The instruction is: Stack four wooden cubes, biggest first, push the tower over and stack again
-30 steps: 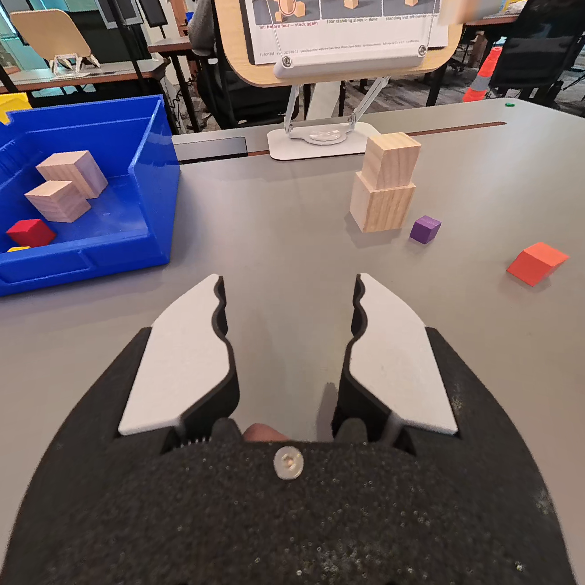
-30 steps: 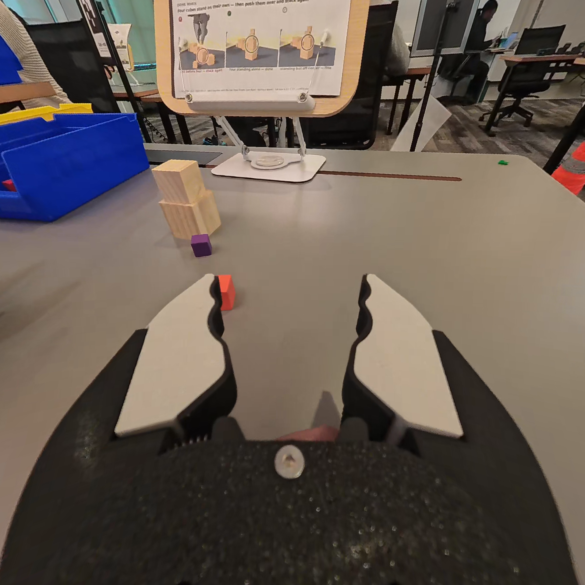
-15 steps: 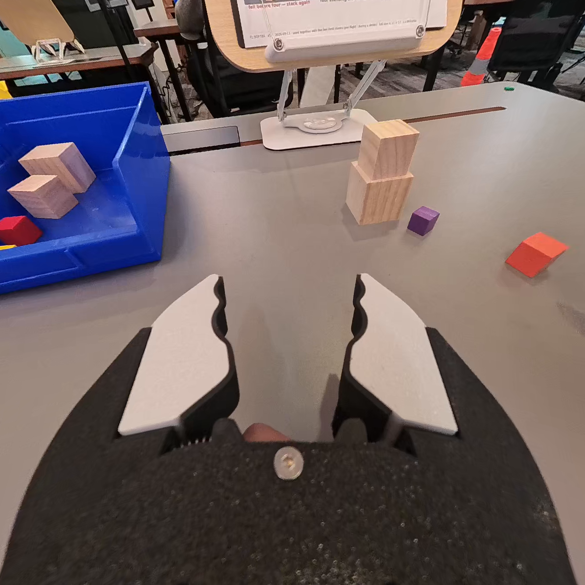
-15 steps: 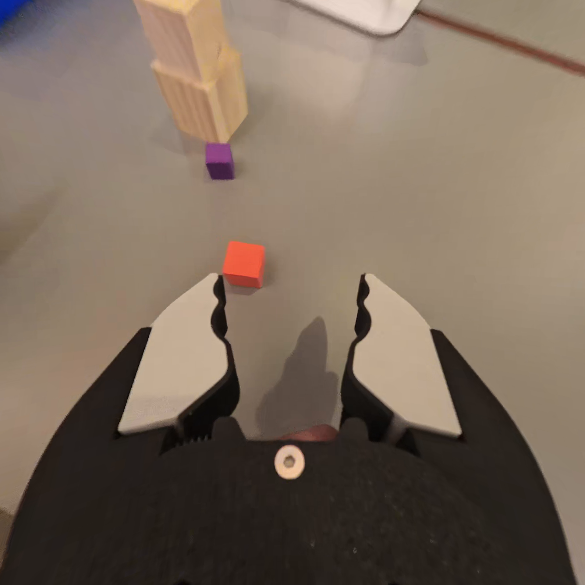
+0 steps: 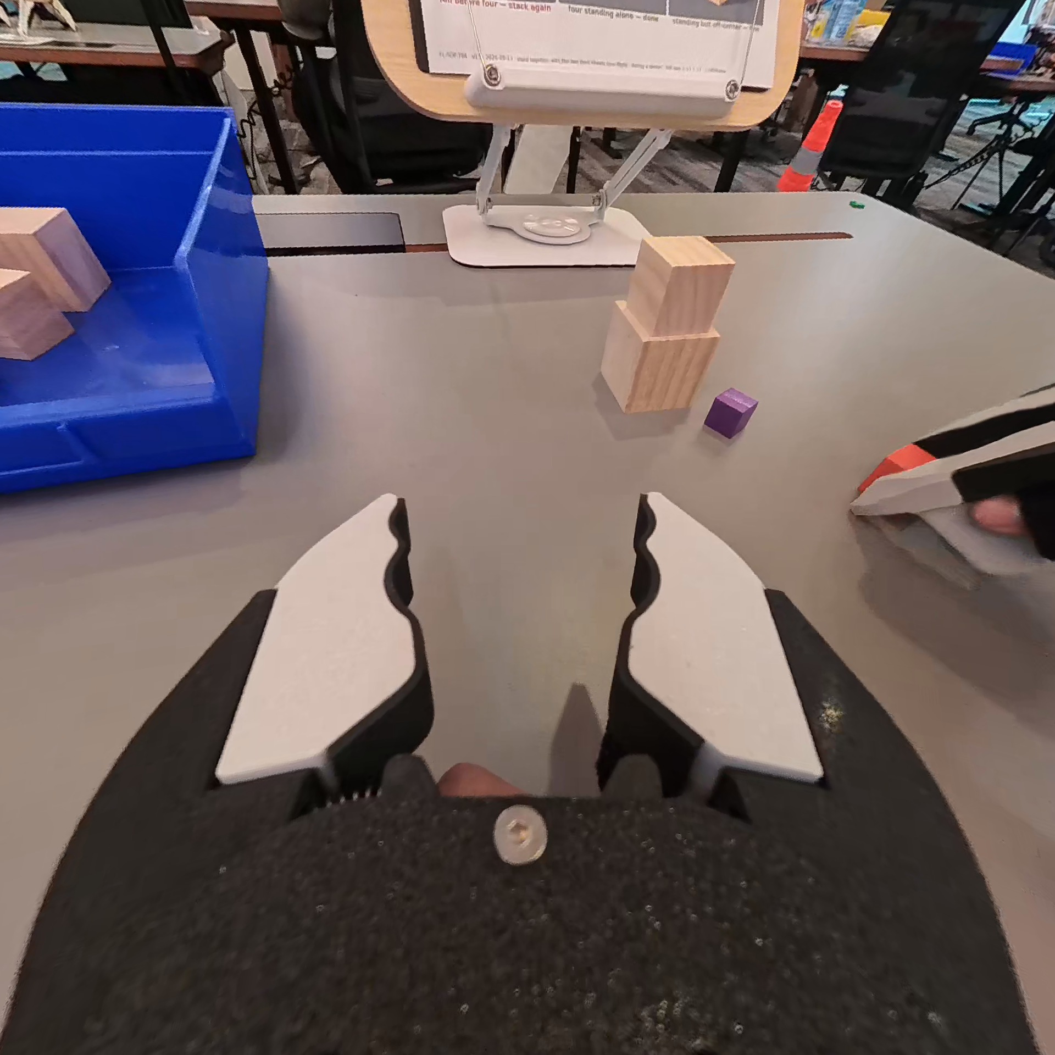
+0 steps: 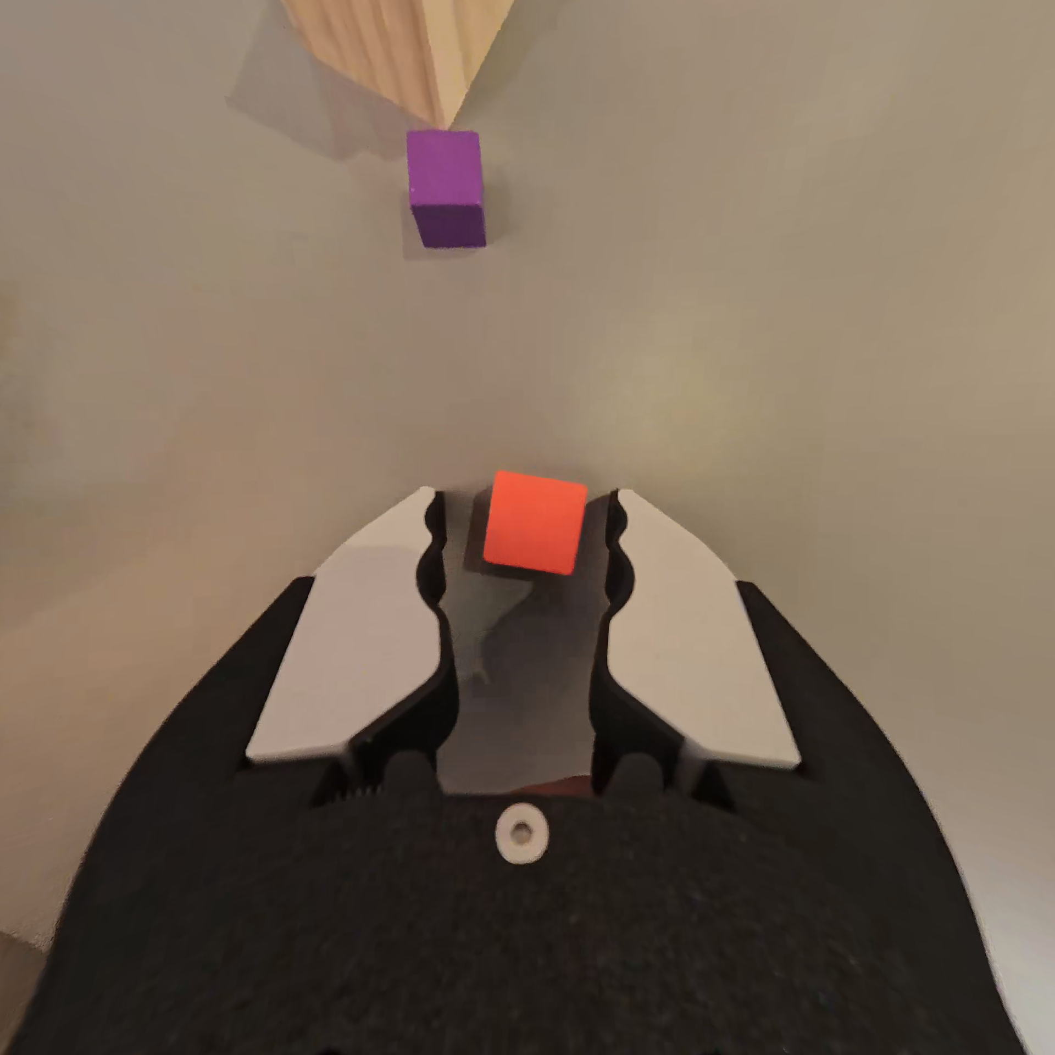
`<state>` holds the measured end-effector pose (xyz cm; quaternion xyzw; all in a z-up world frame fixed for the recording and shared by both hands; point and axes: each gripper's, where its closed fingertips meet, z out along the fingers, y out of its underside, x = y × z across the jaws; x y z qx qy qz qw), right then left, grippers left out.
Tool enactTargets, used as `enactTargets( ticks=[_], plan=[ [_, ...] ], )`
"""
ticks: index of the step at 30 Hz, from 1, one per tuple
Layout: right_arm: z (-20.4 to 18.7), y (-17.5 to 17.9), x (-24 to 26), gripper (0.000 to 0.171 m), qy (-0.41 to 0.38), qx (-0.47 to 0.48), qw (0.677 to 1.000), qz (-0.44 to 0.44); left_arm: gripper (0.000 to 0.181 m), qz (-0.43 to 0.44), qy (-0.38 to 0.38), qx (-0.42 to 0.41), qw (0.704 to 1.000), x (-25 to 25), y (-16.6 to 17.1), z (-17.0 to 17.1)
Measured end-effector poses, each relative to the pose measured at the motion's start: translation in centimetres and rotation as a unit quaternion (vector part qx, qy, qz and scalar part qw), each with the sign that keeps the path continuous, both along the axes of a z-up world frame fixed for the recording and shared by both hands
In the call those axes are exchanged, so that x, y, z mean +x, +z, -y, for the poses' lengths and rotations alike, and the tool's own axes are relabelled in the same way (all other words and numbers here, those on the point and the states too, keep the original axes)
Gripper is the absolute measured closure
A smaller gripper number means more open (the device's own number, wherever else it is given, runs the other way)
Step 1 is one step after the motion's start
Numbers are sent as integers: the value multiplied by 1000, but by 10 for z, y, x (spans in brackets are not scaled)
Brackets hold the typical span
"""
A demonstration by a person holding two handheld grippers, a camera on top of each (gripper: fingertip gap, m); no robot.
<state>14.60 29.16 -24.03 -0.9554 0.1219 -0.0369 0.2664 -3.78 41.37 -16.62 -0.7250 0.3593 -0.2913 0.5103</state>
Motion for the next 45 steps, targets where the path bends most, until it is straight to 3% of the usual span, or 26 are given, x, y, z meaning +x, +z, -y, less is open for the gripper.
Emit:
enactTargets(
  ticks=[3, 11, 16, 22, 27, 36, 39, 45],
  plan=[
    [-3, 1, -2, 142, 9, 3, 1000, -1, 106, 5, -3, -5, 1000, 0, 0, 0],
    [-5, 20, 2, 142, 41, 41, 997, 46, 107, 13, -6, -18, 1000, -1, 0, 0],
    [-7, 75, 4, 142, 70, 157, 976, 136, 107, 10, -9, -17, 1000, 0, 0, 1],
    [19, 125, 2, 142, 71, 314, 926, 197, 108, 13, -8, -8, 1000, -1, 2, 2],
    [52, 124, 3, 142, 17, 361, 905, 224, 108, 3, -5, 7, 1000, 0, 2, 3],
    [69, 105, 12, 142, -16, 353, 911, 212, 107, -14, 7, 37, 999, 0, 2, 4],
    [51, 119, 13, 142, 37, 350, 910, 217, 107, -16, 7, 35, 999, 1, 1, 4],
    [-54, 160, 6, 142, 324, 267, 883, 211, 107, -20, 2, 35, 999, 2, 0, 5]
  ],
)
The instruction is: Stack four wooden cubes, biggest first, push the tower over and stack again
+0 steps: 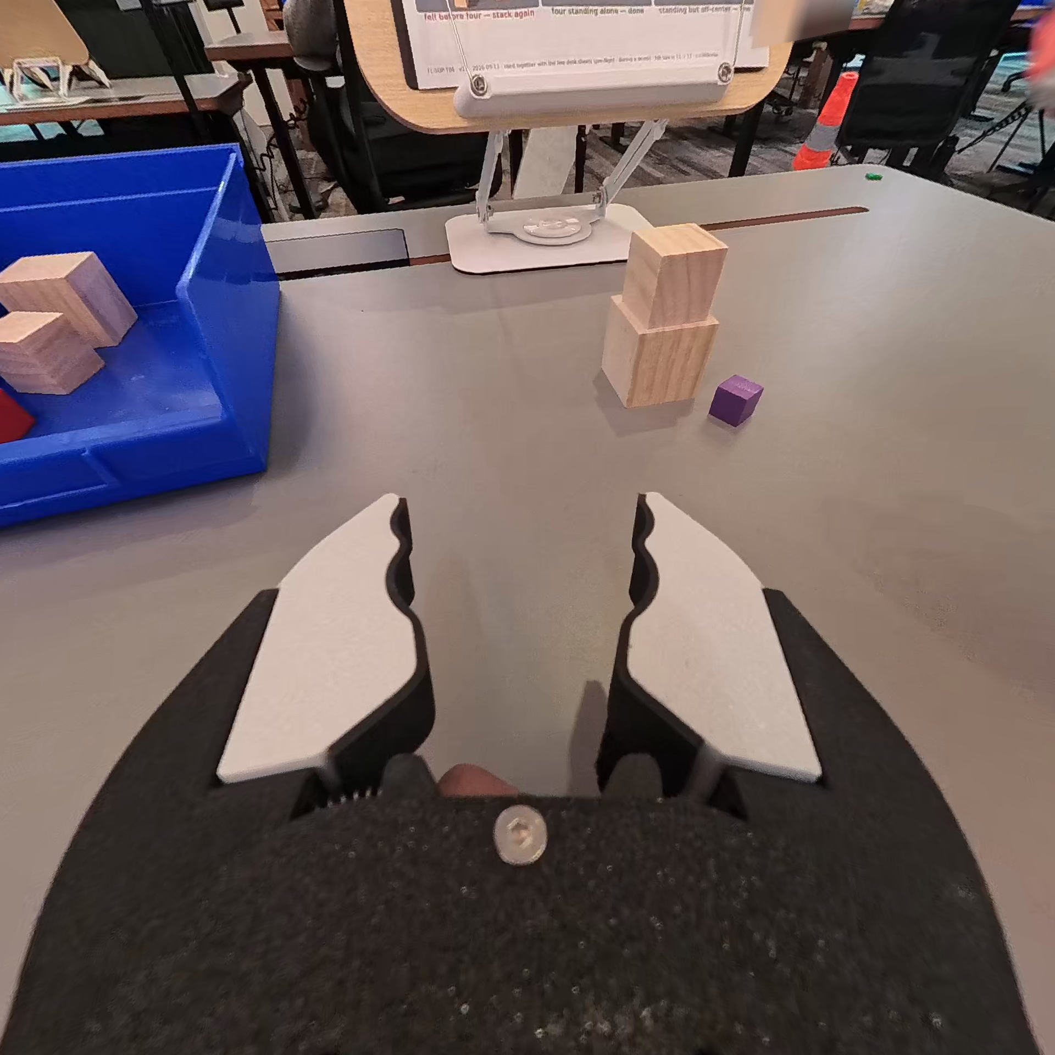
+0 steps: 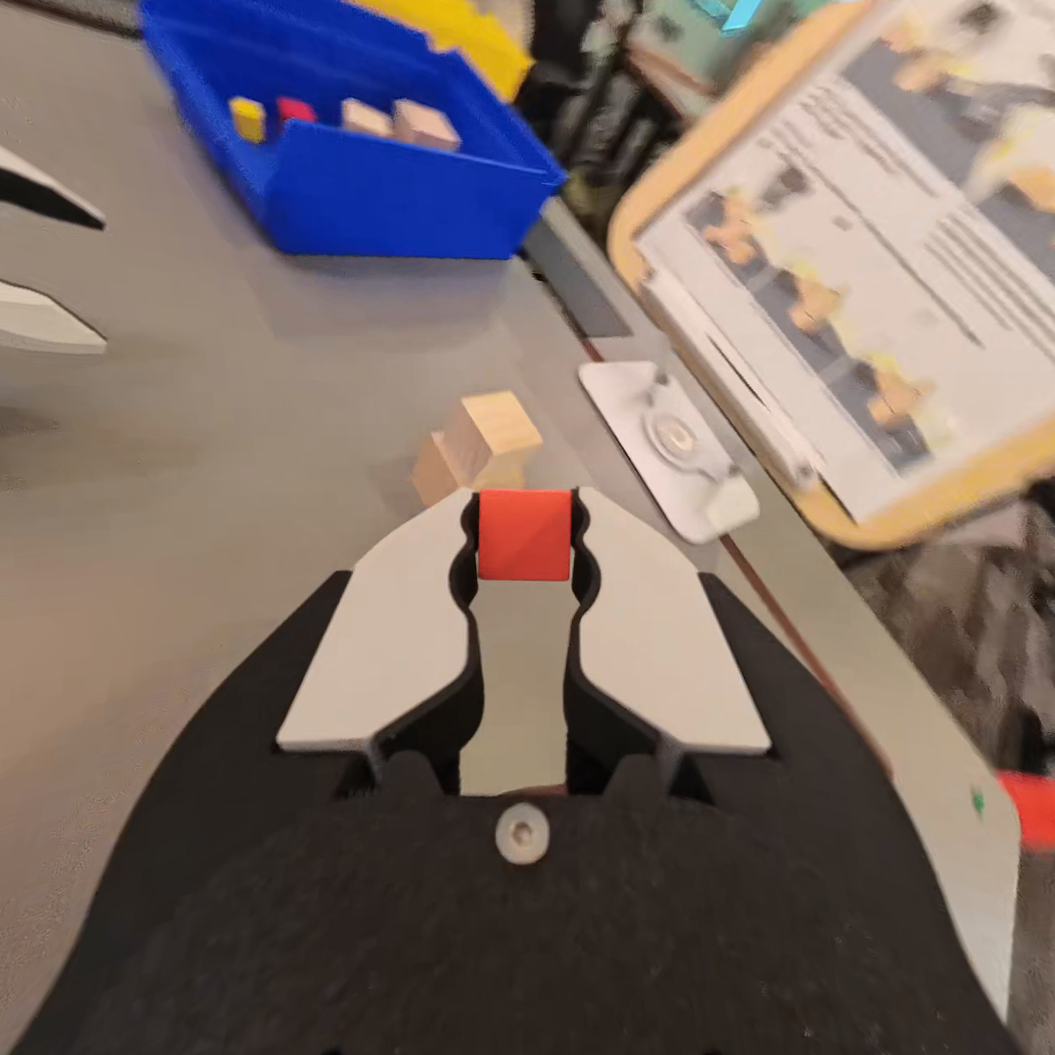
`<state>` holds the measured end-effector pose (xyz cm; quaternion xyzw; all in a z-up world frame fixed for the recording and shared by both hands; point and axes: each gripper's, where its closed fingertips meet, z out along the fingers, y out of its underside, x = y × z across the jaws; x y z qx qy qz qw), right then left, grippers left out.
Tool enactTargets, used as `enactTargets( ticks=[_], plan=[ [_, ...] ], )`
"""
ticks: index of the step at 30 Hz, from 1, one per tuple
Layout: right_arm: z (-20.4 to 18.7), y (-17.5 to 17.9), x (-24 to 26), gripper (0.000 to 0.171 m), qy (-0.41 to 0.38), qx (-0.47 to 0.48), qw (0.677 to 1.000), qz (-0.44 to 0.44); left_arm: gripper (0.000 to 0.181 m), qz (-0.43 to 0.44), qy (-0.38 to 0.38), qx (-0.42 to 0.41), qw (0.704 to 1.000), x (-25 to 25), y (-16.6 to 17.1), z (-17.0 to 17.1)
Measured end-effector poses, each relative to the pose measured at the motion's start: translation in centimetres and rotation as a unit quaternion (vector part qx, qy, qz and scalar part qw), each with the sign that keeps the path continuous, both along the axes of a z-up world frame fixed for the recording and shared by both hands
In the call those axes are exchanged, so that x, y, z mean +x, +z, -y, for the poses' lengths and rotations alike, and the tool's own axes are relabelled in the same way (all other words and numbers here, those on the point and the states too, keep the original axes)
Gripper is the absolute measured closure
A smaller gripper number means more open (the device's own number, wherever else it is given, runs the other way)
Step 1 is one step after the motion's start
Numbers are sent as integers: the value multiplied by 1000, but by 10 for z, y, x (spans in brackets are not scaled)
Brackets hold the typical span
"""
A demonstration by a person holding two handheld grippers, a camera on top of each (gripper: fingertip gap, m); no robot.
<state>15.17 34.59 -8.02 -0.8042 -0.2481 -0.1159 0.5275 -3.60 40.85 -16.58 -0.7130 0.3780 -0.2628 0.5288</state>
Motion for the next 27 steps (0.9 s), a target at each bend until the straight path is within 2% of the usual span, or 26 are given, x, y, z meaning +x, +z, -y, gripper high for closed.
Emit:
enactTargets(
  ticks=[2, 4, 8, 11, 27],
  plan=[
    [-32, -6, -11, 142, 95, -82, 992, 4, 107, -2, -1, 0, 1000, 0, -1, 0],
    [-57, -17, -16, 142, 147, -160, 976, 17, 107, -3, 1, 2, 1000, 0, 0, 0],
    [-91, -34, -20, 142, 195, -250, 948, 34, 107, -4, -1, 1, 1000, 1, -1, 0],
    [-98, -46, -20, 142, 205, -299, 931, 33, 107, 1, -3, -8, 1000, 1, -1, 0],
    [-104, -68, -14, 142, 202, -333, 921, -2, 107, 8, -10, -22, 1000, 1, -1, -1]
  ],
)
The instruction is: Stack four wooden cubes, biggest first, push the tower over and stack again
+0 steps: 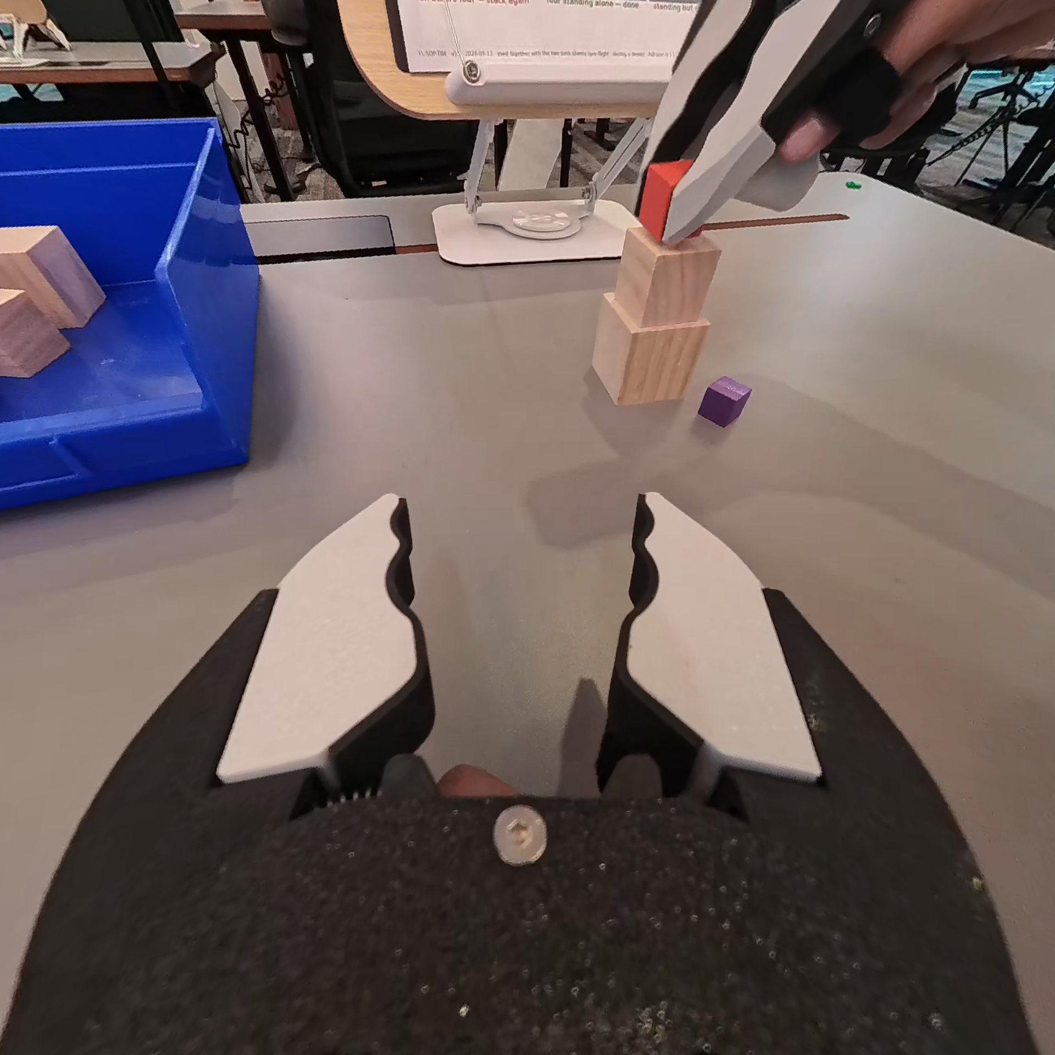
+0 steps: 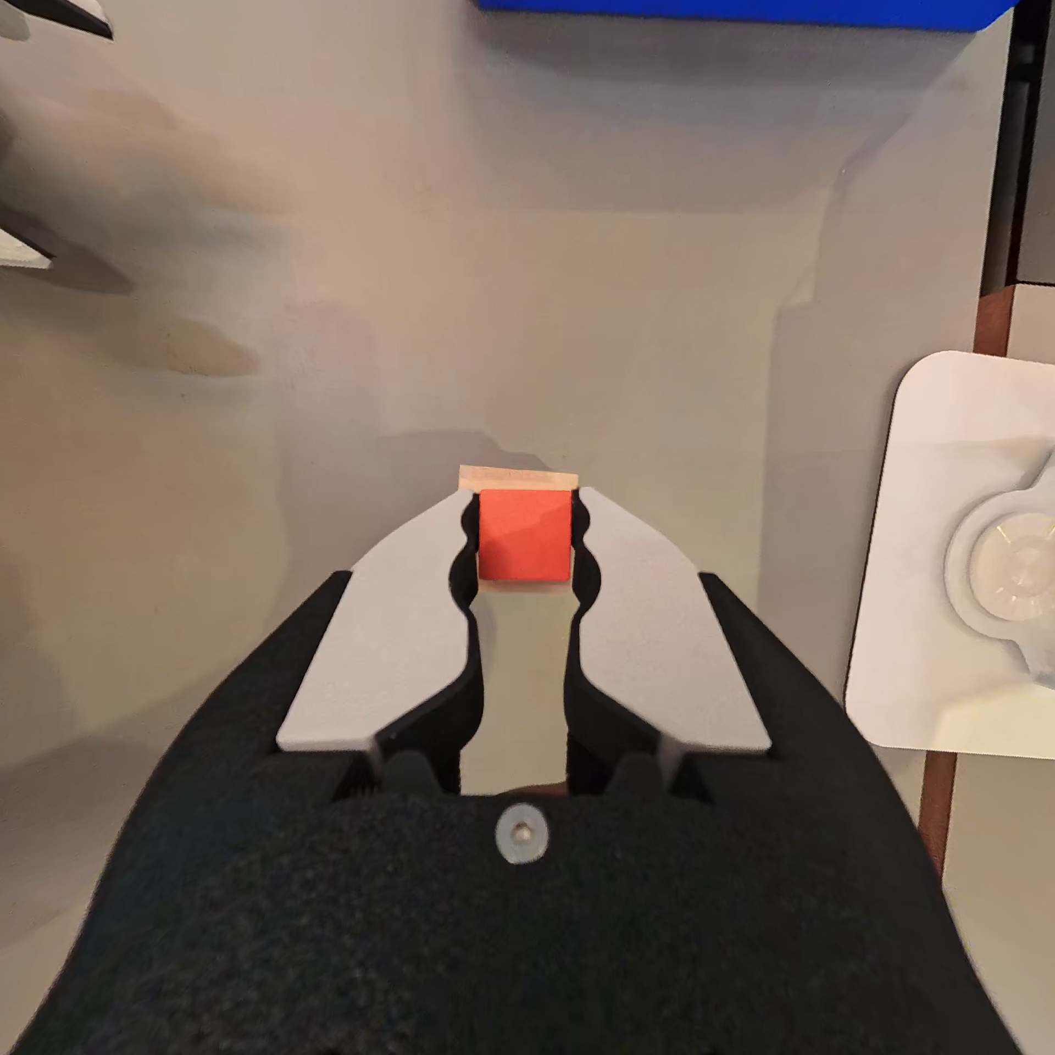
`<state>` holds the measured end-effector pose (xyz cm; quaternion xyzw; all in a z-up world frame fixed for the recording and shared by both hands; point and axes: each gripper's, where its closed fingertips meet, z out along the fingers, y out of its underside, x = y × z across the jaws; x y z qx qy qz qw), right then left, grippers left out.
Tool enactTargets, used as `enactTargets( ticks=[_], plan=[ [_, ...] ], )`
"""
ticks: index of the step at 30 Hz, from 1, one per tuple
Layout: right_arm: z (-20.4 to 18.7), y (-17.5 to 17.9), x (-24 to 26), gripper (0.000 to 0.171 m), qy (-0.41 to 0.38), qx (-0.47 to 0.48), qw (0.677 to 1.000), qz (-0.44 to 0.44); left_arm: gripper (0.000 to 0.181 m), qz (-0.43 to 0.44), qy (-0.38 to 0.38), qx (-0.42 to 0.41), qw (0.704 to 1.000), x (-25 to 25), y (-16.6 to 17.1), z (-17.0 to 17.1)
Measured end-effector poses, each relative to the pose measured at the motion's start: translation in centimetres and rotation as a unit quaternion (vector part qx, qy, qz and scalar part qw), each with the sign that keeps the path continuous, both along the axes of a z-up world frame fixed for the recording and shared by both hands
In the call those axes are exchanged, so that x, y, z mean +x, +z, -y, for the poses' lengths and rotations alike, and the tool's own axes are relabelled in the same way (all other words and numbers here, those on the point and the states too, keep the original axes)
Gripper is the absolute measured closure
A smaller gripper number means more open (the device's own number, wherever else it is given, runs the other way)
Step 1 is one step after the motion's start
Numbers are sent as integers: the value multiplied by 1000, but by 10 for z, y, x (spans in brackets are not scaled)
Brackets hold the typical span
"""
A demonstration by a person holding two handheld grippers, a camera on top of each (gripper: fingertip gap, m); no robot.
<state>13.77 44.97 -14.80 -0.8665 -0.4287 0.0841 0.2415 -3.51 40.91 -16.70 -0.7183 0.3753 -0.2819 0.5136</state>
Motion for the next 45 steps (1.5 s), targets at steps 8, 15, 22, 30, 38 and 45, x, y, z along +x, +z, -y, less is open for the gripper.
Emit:
enactTargets(
  ticks=[8, 15, 22, 30, 38, 45],
  plan=[
    [2, -1, -1, 140, 0, -5, 1000, -13, 107, -6, 0, 3, 1000, 1, -1, 0],
    [-3, 60, 8, 110, -32, 107, 994, -15, 107, -5, 0, 2, 1000, 1, -1, 0],
    [69, 161, 27, 114, -213, 370, 905, -4, 107, 3, 2, 0, 1000, -1, 0, 0],
    [210, 64, 61, 110, -504, 404, 759, -79, 106, 42, 21, -10, 999, -6, 11, -9],
    [256, -16, 50, 88, -598, 348, 716, -98, 103, 42, 43, 17, 998, -6, 14, -10],
    [259, -22, 50, 85, -607, 347, 709, -92, 104, 44, 51, 9, 998, -8, 12, -11]
  ],
)
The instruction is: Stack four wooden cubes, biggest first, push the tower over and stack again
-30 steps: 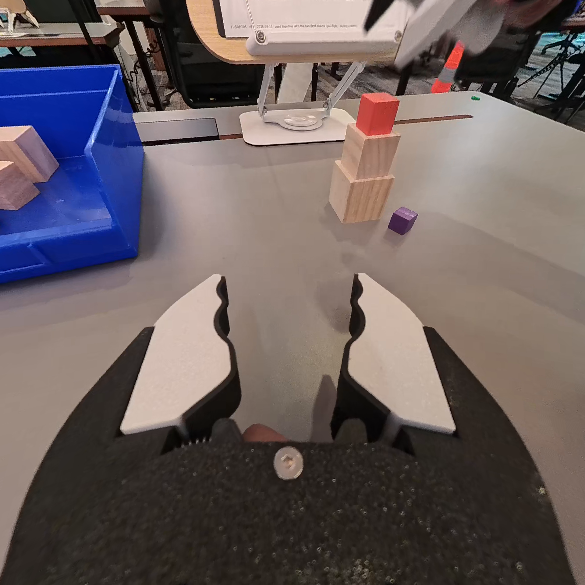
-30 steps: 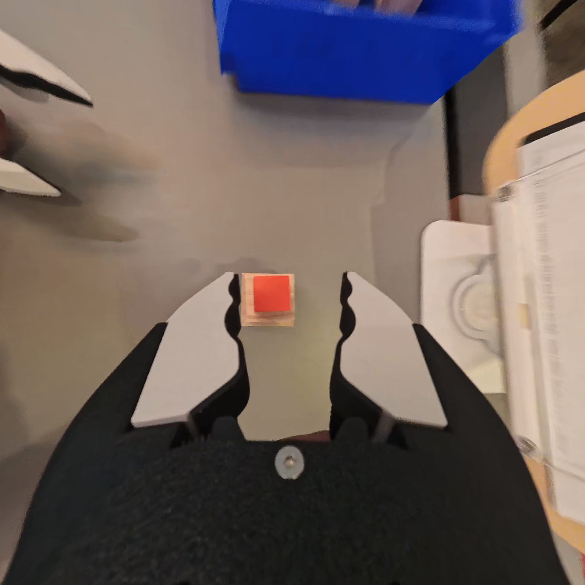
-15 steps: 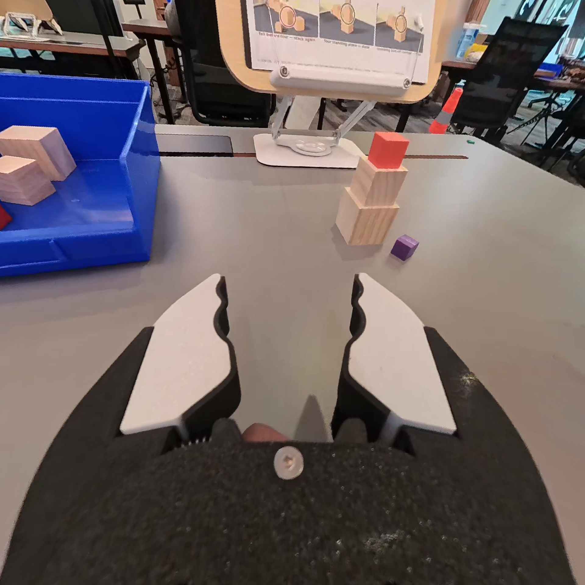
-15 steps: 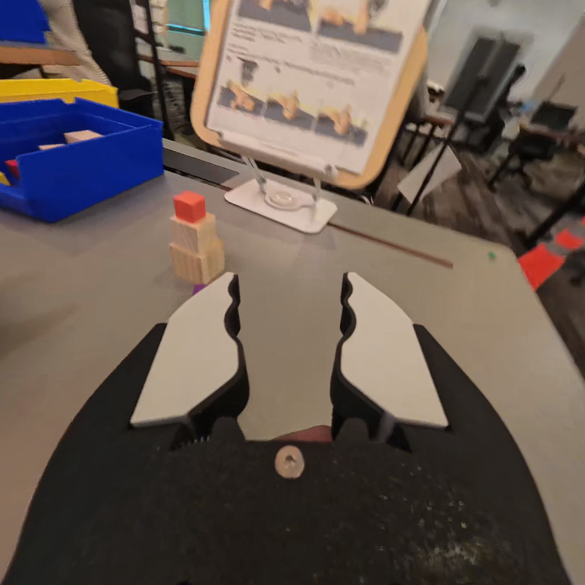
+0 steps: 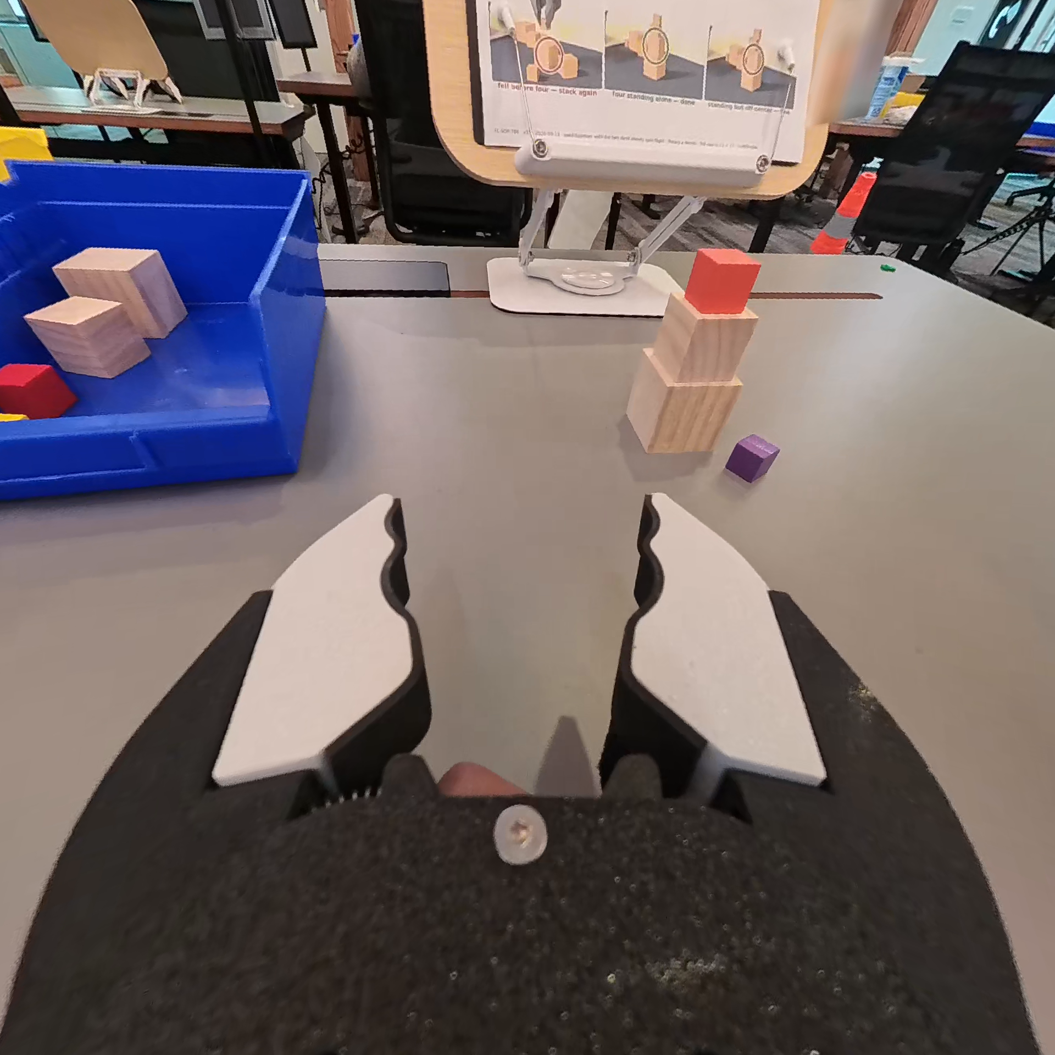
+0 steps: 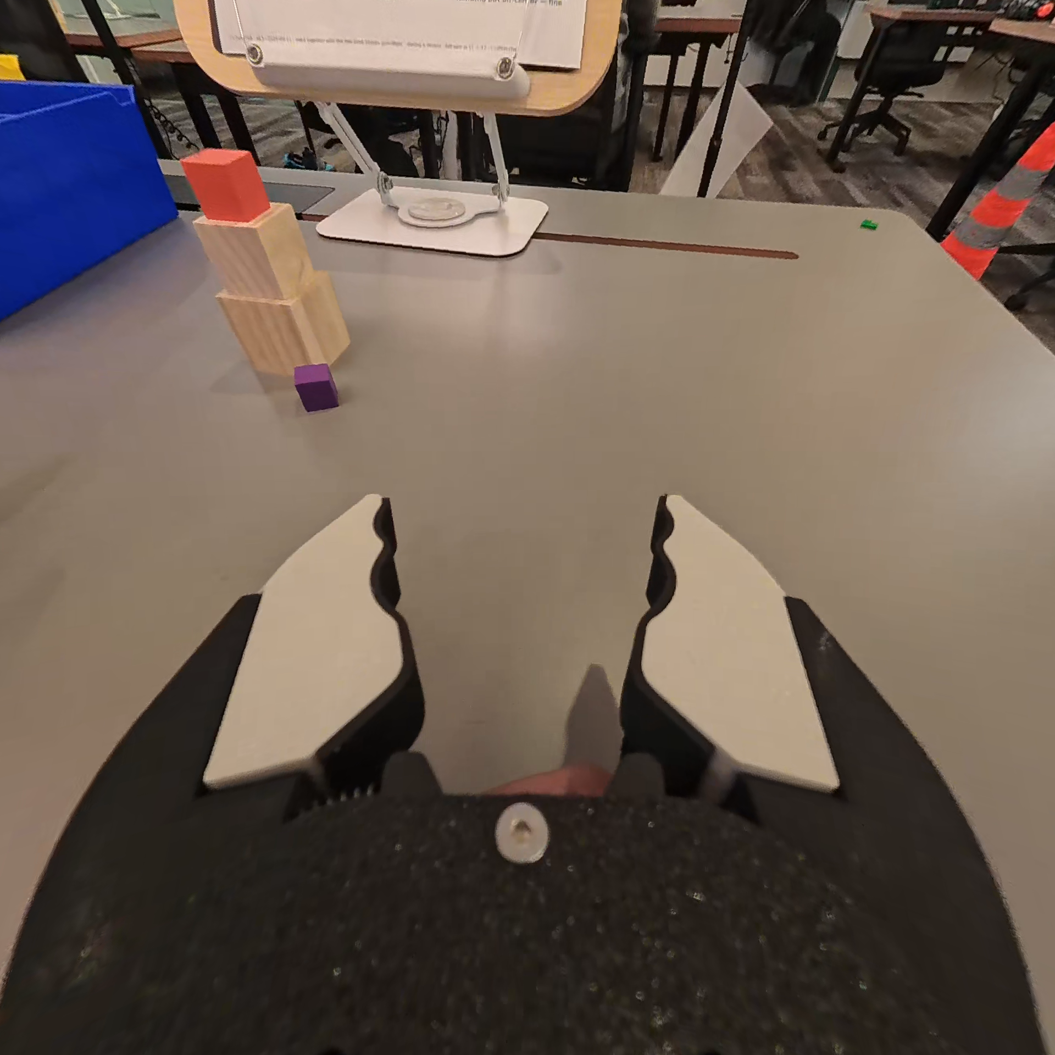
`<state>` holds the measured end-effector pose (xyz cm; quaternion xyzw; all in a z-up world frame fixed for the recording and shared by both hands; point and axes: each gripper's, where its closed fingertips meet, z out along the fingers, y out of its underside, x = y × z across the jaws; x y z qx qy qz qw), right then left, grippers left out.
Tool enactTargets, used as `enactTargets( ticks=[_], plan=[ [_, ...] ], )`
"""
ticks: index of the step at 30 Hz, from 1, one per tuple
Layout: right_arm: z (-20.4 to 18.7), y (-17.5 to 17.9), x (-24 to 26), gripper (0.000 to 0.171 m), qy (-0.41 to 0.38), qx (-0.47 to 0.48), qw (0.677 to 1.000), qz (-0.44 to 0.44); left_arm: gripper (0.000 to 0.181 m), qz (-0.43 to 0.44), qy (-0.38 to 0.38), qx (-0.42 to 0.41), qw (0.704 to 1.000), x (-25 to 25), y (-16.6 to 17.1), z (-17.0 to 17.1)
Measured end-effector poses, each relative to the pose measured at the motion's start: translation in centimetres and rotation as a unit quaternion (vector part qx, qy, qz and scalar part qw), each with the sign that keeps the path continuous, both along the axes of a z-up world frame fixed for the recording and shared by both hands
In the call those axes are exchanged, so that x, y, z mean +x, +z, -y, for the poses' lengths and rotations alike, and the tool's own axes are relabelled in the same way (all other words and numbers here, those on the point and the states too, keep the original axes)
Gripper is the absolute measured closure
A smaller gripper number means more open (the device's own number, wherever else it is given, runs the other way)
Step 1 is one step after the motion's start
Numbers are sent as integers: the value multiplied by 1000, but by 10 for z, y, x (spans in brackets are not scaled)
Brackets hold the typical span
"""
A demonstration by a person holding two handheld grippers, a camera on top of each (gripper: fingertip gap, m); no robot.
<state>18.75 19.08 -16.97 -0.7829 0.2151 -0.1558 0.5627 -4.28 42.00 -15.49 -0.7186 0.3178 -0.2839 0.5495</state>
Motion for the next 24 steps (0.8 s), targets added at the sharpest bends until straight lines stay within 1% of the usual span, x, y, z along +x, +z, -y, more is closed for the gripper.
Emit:
enactTargets(
  ticks=[4, 6, 9, 11, 13, 16, 20, 24],
  plan=[
    [-2, -2, 0, 85, 3, -3, 1000, -7, 104, 1, -4, -13, 1000, 1, -2, -1],
    [-12, -1, -3, 86, 16, -4, 1000, -21, 104, -2, -6, -17, 1000, 2, -4, -1],
    [-49, 2, -10, 86, 53, -44, 997, -43, 105, -12, -9, -16, 1000, 4, -6, 0],
    [-84, -1, -13, 93, 78, -82, 993, -45, 105, -16, -10, -13, 1000, 4, -6, 0],
    [-119, -11, -18, 94, 109, -120, 985, -60, 105, -15, -9, -7, 1000, 4, -5, 1],
    [-156, -37, -23, 94, 142, -187, 969, -77, 105, -17, -15, -4, 1000, 6, -5, 3],
    [-179, -63, -27, 95, 161, -247, 951, -95, 106, -13, -23, -8, 1000, 6, -4, 5],
    [-192, -67, -32, 101, 164, -260, 947, -92, 106, -13, -31, -17, 999, 7, -6, 6]
  ],
)
